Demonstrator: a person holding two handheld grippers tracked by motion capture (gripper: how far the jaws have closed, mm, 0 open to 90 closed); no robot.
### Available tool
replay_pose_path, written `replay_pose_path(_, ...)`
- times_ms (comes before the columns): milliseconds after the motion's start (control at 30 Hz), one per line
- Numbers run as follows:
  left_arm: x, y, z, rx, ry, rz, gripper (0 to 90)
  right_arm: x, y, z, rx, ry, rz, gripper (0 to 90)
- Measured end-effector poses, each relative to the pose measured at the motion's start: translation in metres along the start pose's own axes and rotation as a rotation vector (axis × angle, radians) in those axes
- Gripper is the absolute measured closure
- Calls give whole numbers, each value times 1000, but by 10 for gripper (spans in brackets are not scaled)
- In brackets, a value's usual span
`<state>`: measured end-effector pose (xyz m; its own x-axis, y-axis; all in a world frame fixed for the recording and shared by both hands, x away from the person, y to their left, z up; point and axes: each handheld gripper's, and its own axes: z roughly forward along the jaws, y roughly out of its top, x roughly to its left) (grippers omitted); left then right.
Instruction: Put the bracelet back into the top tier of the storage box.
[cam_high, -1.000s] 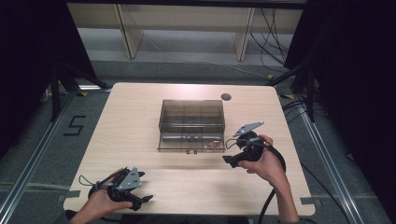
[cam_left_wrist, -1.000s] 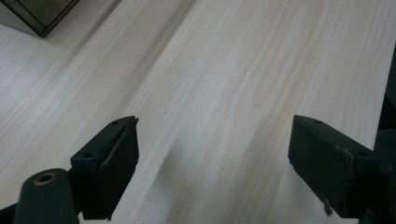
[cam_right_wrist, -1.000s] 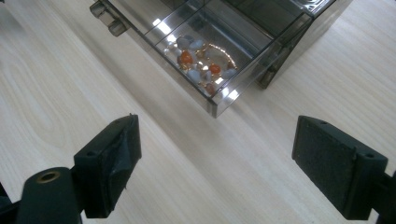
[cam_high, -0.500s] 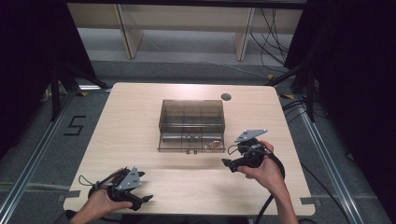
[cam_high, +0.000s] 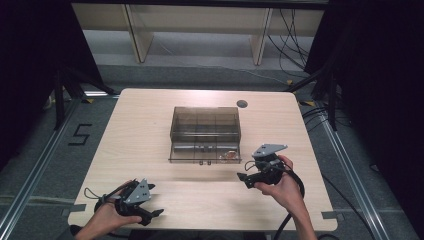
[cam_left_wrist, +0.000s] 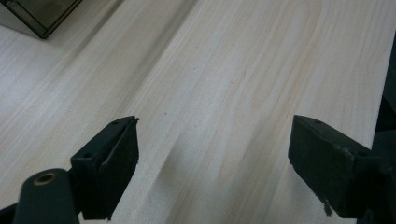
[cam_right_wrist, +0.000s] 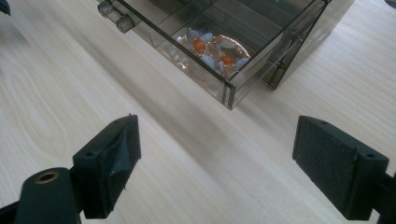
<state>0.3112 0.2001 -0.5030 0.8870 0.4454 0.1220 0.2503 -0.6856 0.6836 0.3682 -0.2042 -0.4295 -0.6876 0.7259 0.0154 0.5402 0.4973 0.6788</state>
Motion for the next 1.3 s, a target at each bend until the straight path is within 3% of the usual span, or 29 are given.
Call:
replay_pose_path(67, 0, 0, 0, 0, -1, 1, 162, -1, -1, 1, -9, 6, -24, 160)
replay_pose_path(100, 0, 0, 0, 0, -2, 1, 162, 1, -2, 1, -7, 15, 9, 160)
replay_pose_path(133, 0, 0, 0, 0, 0, 1, 162, 0, -3, 0, 8, 12, -14, 160)
replay_pose_path(167, 0, 0, 0, 0, 0, 1, 162, 2, -5, 4, -37, -2, -4, 160)
replay_pose_path(200, 0, 0, 0, 0, 0, 1, 162, 1, -5, 1, 7, 14, -7, 160)
replay_pose_path(267, 0, 0, 0, 0, 0, 1, 162, 1, -7, 1, 3, 17, -6, 160)
replay_pose_path(300, 0, 0, 0, 1, 0, 2, 162, 3, -9, 4, -31, 18, 10, 160)
replay_pose_path(333, 0, 0, 0, 1, 0, 2, 162, 1, -9, 1, 2, 22, -8, 161)
replay_pose_path(433, 0, 0, 0, 1, 1, 2, 162, 3, -13, 4, -44, 15, 20, 161)
replay_pose_path(467, 0, 0, 0, 0, 1, 2, 162, 3, -13, 2, -23, 23, 13, 161)
replay_pose_path(500, 0, 0, 0, 1, 1, 2, 162, 4, -14, 3, -32, 25, 37, 161)
replay_pose_path(533, 0, 0, 0, 0, 1, 2, 163, 4, -15, 3, -30, 18, 17, 161)
replay_pose_path(600, 0, 0, 0, -6, -2, -4, 162, 4, -16, 1, 3, 24, 21, 161)
replay_pose_path(733, -1, 0, 0, -8, -4, -5, 162, 7, -21, 3, -40, 19, 21, 161)
replay_pose_path(767, -1, 0, 0, -7, -4, -5, 162, 7, -21, -1, 0, 27, 16, 161)
replay_pose_path(833, -1, 0, 0, -8, -4, -5, 162, 8, -23, 0, -22, 26, 12, 161)
replay_pose_path(867, -1, 0, 0, -8, -4, -5, 162, 10, -25, 1, -36, 20, 33, 161)
replay_pose_path(900, -1, 0, 0, -7, -4, -5, 162, 9, -26, 0, -18, 24, 13, 161)
replay_pose_path(1133, 0, 0, -1, -1, 4, 4, 162, 15, -33, 4, -27, 38, 7, 160)
replay_pose_path(1167, -1, 0, -1, -6, 0, -3, 162, 17, -35, 6, -41, 29, 23, 160)
replay_pose_path(1200, -1, 0, -1, -7, -4, -2, 162, 16, -36, 6, -36, 39, -1, 160)
replay_pose_path(1300, 0, 0, -1, -1, 4, 5, 162, 20, -40, 9, -52, 30, 21, 160)
